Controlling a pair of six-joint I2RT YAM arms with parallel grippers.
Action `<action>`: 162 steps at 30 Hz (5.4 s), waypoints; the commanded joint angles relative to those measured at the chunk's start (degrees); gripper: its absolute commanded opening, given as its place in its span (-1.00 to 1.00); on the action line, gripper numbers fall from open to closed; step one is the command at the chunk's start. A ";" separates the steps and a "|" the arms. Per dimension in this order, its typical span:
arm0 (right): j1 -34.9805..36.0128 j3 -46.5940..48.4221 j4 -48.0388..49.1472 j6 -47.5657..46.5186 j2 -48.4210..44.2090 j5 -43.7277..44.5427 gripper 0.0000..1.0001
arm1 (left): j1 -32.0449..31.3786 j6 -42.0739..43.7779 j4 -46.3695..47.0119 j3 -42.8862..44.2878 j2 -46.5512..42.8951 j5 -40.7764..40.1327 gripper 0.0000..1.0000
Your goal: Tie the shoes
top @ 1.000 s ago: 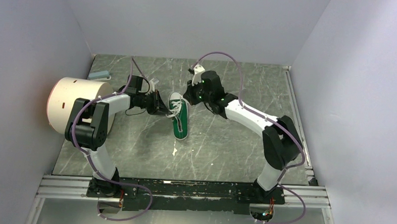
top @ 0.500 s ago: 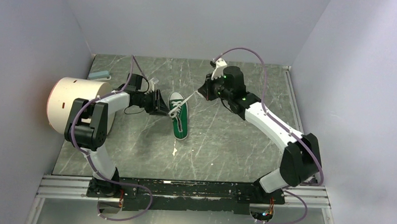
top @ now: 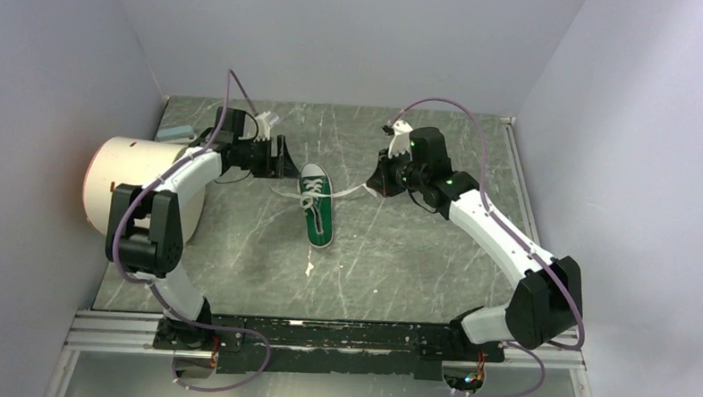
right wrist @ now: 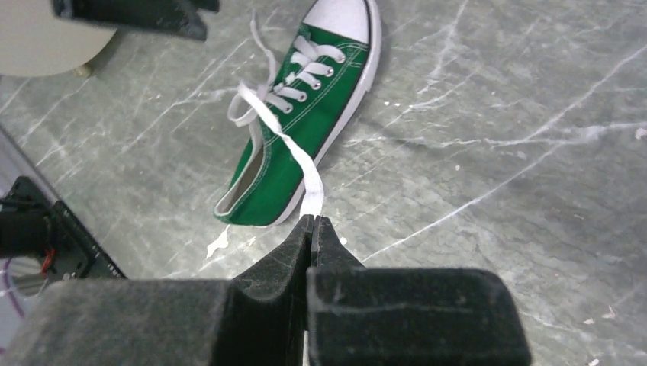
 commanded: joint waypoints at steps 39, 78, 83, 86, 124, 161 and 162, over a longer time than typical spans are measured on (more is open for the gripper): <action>-0.48 -6.49 -2.67 -3.26 -0.05 -19.68 -1.00 | -13.16 10.23 -15.81 11.17 8.77 -13.53 0.18; -2.23 -10.56 -15.07 -6.48 -5.67 -8.55 -1.00 | -7.35 7.06 -17.46 1.89 -3.40 -24.23 -0.90; -2.25 -9.46 -15.95 -7.53 -1.94 -4.41 -1.00 | -7.27 7.25 -19.42 1.46 -3.57 -25.48 -0.90; -2.22 -7.15 -17.57 -7.96 0.61 0.09 -0.99 | -7.27 6.99 -20.46 0.82 -4.75 -27.40 -0.87; 12.11 -4.75 17.74 -30.14 28.26 -5.35 -0.31 | -0.76 4.26 12.67 -8.63 8.18 17.23 0.68; 11.34 4.09 6.83 -28.16 14.81 -17.73 -1.00 | -1.47 8.90 6.66 -2.25 6.50 21.56 -0.90; 11.36 4.25 5.71 -29.40 15.15 -18.01 -1.00 | -1.47 9.44 4.57 -0.94 6.28 20.66 -0.90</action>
